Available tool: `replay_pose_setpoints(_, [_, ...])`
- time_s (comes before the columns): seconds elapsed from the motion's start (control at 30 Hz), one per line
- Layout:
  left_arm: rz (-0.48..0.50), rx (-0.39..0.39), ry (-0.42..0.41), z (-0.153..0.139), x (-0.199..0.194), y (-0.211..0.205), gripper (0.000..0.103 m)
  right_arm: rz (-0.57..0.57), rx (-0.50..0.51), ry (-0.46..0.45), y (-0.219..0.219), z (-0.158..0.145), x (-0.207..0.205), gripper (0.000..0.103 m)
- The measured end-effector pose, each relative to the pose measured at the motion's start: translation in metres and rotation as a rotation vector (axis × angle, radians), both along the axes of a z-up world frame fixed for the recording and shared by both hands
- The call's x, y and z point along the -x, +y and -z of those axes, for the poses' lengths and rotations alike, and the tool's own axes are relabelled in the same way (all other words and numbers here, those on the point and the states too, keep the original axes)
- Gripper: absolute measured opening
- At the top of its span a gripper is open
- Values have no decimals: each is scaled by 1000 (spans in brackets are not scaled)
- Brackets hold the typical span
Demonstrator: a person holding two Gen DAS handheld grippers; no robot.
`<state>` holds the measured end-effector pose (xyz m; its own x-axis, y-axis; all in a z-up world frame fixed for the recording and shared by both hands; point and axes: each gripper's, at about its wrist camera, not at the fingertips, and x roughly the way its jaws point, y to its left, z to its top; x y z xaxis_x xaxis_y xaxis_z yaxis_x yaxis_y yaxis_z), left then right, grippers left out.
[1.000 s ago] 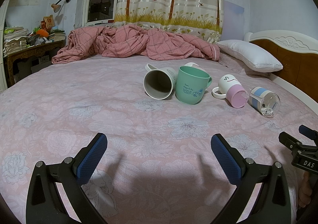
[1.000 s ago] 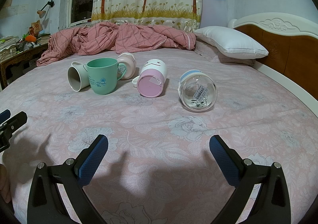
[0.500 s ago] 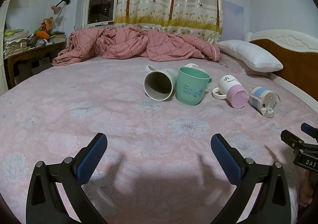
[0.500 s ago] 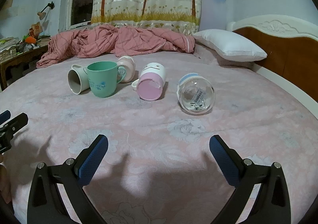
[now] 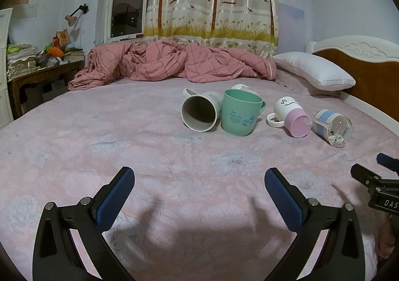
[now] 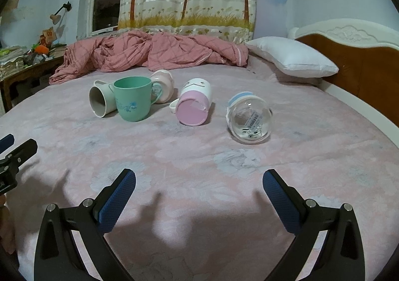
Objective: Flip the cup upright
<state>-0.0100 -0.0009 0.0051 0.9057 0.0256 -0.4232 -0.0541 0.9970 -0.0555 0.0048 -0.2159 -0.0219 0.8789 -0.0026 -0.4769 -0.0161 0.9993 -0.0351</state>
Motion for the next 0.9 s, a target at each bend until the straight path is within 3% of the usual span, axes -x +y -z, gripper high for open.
replay_pose_setpoints(0.27, [4,14,20,0,0,3,103,-30,-31,37,-2,4,-6,103])
replay_pose_setpoints(0.53, [7,-15,-4,-3,1,1,103,22,-83,34,-13,3,-5,103])
replay_pose_setpoints(0.8, [0,-16,3,-2,-2,0,103,20,-47,32,-5,-9,4,103])
replay_pose_setpoints(0.9, [0,-16,4,-2,-2,-1,103,6,-80,45,-8,-22,1,103])
